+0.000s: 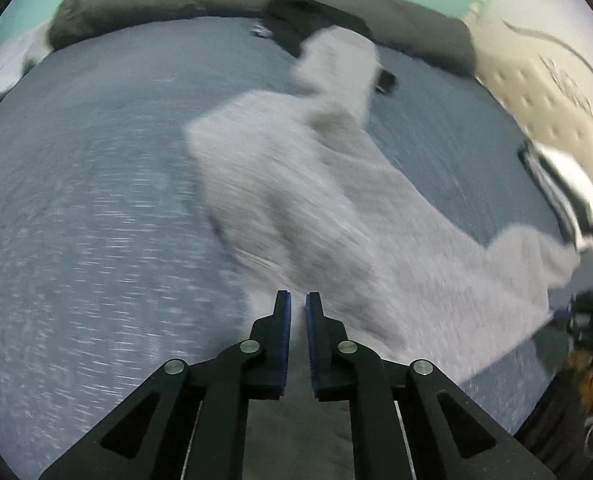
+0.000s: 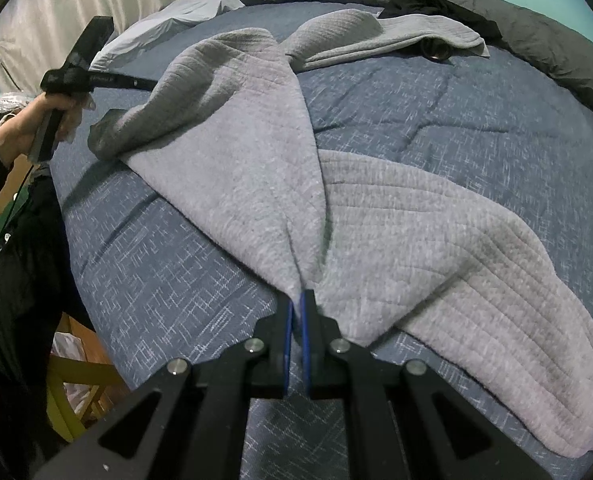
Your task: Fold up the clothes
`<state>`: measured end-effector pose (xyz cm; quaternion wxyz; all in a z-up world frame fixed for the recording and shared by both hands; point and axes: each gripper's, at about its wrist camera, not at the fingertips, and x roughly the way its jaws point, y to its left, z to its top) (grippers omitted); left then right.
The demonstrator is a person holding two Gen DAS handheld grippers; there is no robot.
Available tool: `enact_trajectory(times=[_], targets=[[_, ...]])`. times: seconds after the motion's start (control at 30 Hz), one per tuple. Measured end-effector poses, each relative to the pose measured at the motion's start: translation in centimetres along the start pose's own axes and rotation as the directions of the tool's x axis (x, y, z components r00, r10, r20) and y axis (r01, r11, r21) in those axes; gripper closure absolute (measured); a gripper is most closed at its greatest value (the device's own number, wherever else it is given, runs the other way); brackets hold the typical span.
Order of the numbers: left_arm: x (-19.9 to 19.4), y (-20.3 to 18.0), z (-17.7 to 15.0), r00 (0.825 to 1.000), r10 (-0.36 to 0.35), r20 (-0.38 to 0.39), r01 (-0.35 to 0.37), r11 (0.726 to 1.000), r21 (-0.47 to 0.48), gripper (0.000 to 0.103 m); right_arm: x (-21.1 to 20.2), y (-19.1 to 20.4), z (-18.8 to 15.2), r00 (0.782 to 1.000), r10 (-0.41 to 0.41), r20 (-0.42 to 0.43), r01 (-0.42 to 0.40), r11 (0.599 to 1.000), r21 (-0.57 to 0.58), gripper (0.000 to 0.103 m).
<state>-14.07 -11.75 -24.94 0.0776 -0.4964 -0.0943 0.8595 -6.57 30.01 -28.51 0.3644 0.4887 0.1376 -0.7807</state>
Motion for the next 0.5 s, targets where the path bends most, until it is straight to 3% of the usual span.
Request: enact_trajectory(times=[0.1,0.23,0.37,0.5], targets=[[0.1,3.9,1.1,0.999,-0.035,-0.022,0.032,0.990,-0.139,0.071,0.0,0.0,0.0,1.000,0.005,0.003,-0.005,1.000,0.012,0.099],[2.3,6.2,2.2,0.995,-0.090,-0.050,0.076,0.968,-0.239,0.071,-0.2,0.1,0.0,1.000,0.000,0.008,0.000,1.000,0.018,0.097],[4.9,5.8,2.9,0.991,-0.115,-0.074,0.093,0.963,-0.251,0.058,-1.0,0.2,-0.2,1.000,-0.011,0.021,0.011,1.000,0.012,0.070],[5.8,4.6,3.5,0.991,-0.114,-0.073,0.095,0.969,-0.227,0.058,-2.5,-0.3,-0.8,0.999,0.003,0.051,-0.005,0.999,0.042,0.057]])
